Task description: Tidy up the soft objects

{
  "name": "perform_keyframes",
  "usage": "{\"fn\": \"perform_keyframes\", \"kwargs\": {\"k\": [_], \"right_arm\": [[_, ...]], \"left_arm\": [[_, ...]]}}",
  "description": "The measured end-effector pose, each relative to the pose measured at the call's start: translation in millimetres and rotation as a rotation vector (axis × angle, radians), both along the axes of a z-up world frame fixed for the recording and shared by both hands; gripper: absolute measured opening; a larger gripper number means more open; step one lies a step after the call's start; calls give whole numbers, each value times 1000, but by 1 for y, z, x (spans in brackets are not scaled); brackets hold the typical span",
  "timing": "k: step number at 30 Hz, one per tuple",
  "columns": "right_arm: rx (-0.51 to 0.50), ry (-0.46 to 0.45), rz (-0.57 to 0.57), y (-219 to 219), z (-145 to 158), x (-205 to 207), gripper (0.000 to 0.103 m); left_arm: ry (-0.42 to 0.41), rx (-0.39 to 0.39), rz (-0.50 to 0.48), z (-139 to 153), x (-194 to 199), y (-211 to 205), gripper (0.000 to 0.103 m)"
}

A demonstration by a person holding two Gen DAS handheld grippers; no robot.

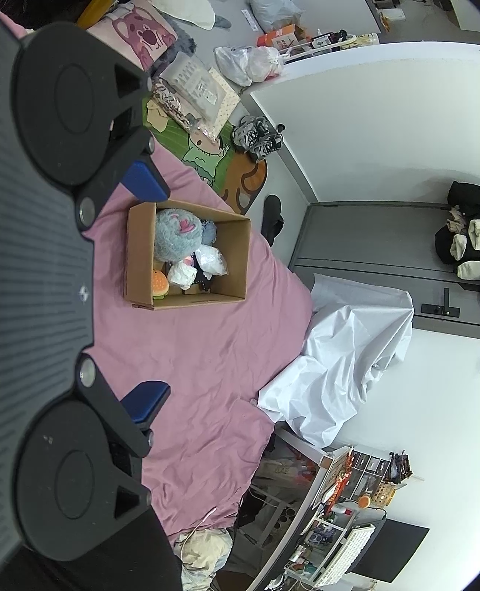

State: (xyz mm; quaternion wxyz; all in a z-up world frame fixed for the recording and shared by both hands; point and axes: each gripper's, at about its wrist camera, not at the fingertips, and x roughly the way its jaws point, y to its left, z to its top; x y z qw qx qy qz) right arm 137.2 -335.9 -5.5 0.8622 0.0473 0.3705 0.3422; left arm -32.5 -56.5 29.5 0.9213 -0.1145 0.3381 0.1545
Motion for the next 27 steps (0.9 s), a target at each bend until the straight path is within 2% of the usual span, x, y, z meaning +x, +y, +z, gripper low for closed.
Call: {"fn": "perform_keyframes", "kwargs": {"k": [27], "right_arm": [[-13, 5, 43, 7, -1, 7, 103]], "left_arm": [[17, -7, -33, -5, 10, -2, 102]]}}
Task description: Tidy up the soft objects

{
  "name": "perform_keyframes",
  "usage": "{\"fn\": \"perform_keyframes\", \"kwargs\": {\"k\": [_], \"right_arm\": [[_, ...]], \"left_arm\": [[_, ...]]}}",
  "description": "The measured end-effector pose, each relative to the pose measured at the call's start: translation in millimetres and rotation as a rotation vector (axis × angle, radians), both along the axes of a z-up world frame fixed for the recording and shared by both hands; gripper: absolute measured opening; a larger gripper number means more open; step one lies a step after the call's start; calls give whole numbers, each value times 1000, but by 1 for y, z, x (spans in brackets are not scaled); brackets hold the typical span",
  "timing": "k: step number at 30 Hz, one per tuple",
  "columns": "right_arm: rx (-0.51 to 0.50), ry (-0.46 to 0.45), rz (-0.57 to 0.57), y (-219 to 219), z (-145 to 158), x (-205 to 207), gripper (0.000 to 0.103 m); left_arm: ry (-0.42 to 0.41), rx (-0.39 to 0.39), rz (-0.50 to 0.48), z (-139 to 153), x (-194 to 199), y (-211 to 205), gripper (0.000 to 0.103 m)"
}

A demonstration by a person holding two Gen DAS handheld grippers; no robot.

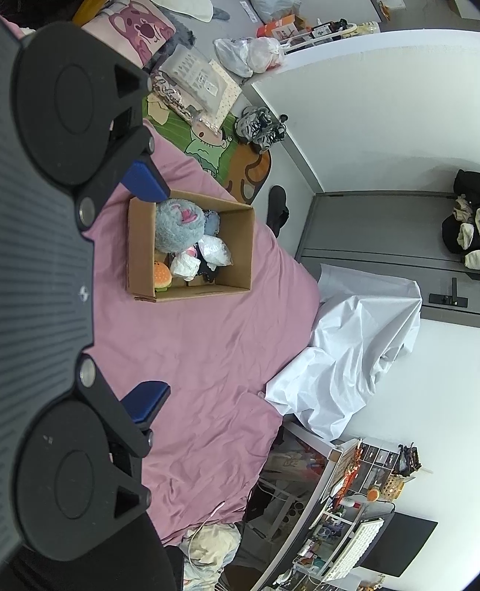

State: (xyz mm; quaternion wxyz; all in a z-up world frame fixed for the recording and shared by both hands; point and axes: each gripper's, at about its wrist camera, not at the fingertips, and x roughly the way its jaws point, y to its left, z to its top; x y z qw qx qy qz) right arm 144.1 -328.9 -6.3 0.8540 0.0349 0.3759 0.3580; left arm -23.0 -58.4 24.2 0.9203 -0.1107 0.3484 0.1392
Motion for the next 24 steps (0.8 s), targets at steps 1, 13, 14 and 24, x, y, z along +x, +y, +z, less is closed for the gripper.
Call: {"fn": "perform_keyframes", "kwargs": {"k": [1, 13, 14, 24], "right_arm": [[0, -3, 1, 1, 0, 0, 103], [-5, 8, 7, 6, -4, 5, 103], [-5, 8, 7, 6, -4, 5, 103], [7, 20, 12, 7, -7, 6, 103]], "left_arm": [[2, -1, -1, -1, 1, 0, 102], [28, -15, -2, -8, 12, 5, 102], [31, -14, -4, -9, 13, 5, 102], [36, -11, -10, -10, 16, 5, 102]]}}
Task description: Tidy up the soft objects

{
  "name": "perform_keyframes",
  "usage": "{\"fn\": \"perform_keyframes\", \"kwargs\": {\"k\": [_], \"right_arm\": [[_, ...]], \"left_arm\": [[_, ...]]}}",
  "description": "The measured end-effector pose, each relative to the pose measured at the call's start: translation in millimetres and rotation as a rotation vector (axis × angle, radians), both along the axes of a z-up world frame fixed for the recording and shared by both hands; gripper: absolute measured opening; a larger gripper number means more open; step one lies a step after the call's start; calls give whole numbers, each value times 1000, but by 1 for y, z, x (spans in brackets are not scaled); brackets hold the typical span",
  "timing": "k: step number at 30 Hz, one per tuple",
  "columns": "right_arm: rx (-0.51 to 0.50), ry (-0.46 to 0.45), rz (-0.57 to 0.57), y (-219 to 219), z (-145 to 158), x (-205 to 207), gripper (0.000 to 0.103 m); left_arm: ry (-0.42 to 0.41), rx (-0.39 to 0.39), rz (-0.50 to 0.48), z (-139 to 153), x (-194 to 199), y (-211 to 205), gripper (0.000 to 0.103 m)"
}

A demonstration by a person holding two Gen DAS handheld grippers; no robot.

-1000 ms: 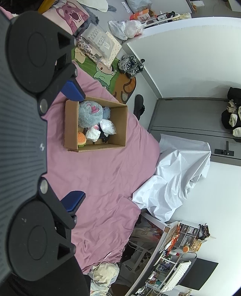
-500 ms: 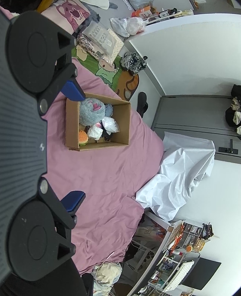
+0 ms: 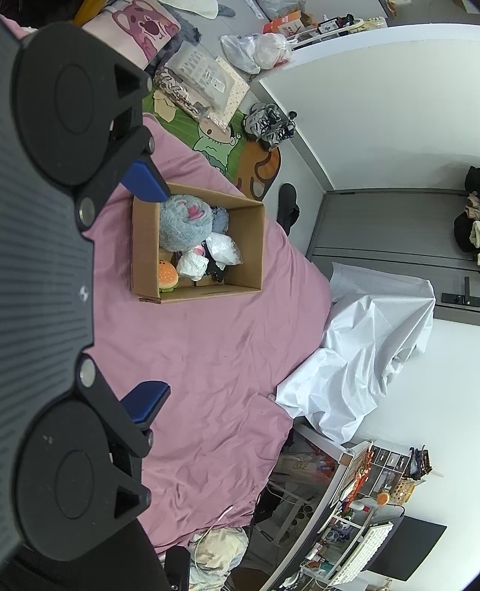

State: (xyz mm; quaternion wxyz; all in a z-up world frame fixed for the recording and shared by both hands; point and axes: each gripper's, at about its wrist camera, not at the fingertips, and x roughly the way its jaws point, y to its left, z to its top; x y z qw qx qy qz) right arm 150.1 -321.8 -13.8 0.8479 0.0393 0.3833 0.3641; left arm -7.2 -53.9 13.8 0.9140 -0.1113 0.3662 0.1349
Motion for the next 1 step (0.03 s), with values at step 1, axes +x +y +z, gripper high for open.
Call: {"fn": "perform_keyframes", "kwargs": {"k": [1], "right_arm": [[1, 1, 0, 0, 0, 0, 103]], "left_arm": [[-1, -2, -7, 0, 0, -1, 102]]}}
